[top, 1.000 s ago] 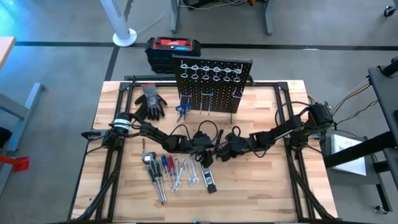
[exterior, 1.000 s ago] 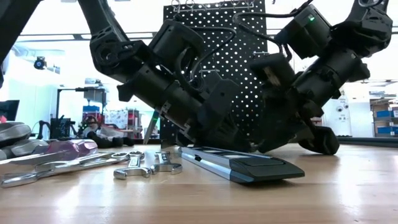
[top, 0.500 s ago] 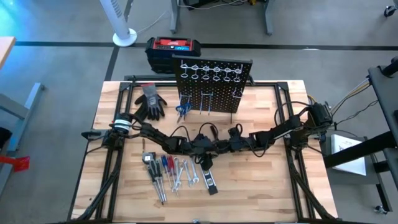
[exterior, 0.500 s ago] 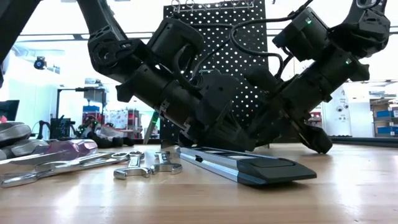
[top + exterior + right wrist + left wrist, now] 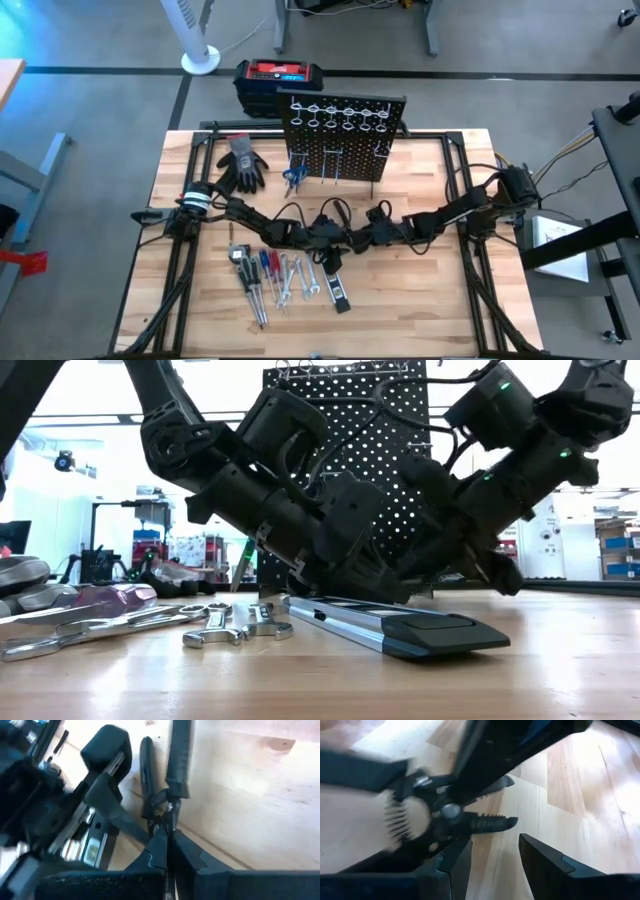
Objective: Hang tools onto peg board
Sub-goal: Hang the black stripping pliers on the peg board
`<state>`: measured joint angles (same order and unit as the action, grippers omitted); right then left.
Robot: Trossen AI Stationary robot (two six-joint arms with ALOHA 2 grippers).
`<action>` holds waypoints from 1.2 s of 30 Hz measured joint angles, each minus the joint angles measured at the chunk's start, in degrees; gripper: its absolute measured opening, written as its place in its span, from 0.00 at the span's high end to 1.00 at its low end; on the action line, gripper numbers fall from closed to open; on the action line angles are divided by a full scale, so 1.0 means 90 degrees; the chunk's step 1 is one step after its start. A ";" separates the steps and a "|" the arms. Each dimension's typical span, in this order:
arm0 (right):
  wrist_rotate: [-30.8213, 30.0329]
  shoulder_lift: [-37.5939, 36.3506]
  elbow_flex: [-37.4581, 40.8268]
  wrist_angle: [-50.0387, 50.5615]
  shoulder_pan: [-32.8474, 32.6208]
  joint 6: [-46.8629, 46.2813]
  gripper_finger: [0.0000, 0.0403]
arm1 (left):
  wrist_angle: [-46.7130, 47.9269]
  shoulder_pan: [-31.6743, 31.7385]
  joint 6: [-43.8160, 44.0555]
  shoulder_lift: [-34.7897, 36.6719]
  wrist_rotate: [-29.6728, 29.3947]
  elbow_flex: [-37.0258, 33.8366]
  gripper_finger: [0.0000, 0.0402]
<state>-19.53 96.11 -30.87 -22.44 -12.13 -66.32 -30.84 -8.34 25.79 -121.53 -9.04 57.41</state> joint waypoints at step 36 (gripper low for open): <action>-0.5068 -0.3601 0.1241 0.0466 -0.3433 0.2854 1.00 | 0.0461 -0.0124 -0.1233 0.2085 0.0117 -0.0051 0.61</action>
<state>-65.14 63.70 -19.71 -18.24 -43.03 -40.64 -26.69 -9.45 14.70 -102.76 -7.99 56.95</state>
